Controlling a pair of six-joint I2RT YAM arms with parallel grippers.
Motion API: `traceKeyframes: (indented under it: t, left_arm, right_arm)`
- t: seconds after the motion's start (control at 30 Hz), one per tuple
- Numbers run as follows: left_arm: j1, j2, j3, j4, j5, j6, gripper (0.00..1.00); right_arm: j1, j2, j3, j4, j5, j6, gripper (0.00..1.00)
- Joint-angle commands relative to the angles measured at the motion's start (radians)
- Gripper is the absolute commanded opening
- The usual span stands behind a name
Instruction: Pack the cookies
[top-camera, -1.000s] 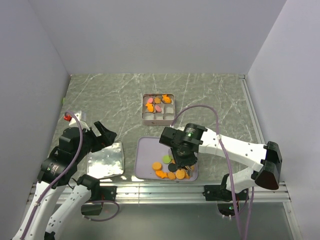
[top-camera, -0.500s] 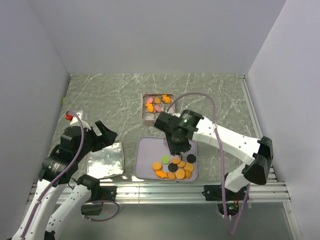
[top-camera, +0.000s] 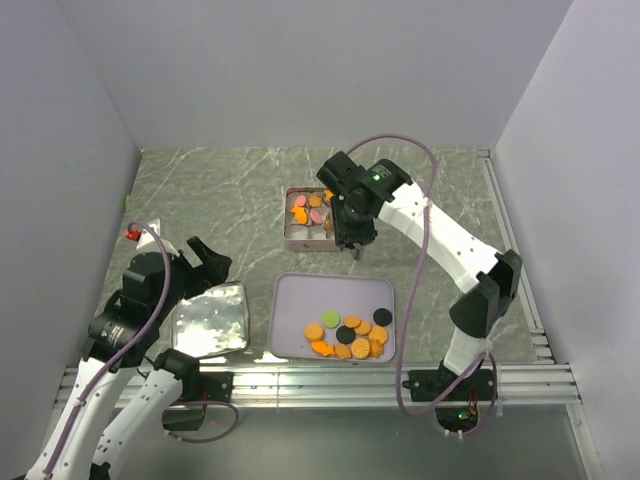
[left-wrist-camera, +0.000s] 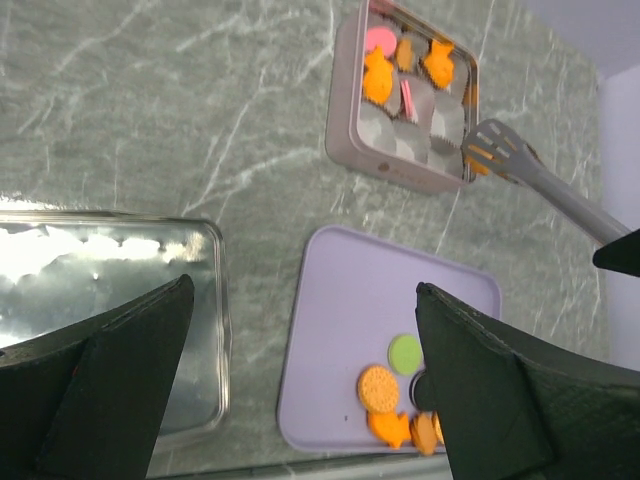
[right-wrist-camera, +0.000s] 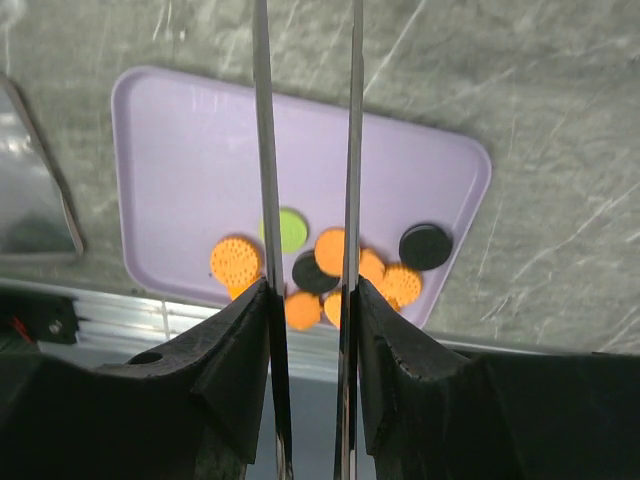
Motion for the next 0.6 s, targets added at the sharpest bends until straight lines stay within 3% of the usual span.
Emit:
traceKeyframes:
  t: [0.0,0.27,0.57]
  left_arm:
    - [-0.002,-0.043,-0.037,0.109,-0.07,-0.015,1.0]
    - [-0.002,-0.187,-0.107,0.186,-0.149,-0.01,0.99]
    - [-0.002,-0.198,-0.117,0.205,-0.135,0.005,1.0]
  right_arm:
    - [-0.054,0.053,0.086,0.013,-0.025,-0.045,0.4]
    - [-0.13,0.176,0.192,0.037,-0.042,-0.097,0.4]
    - [-0.17,0.283,0.292,0.027,-0.055,-0.148,0.4]
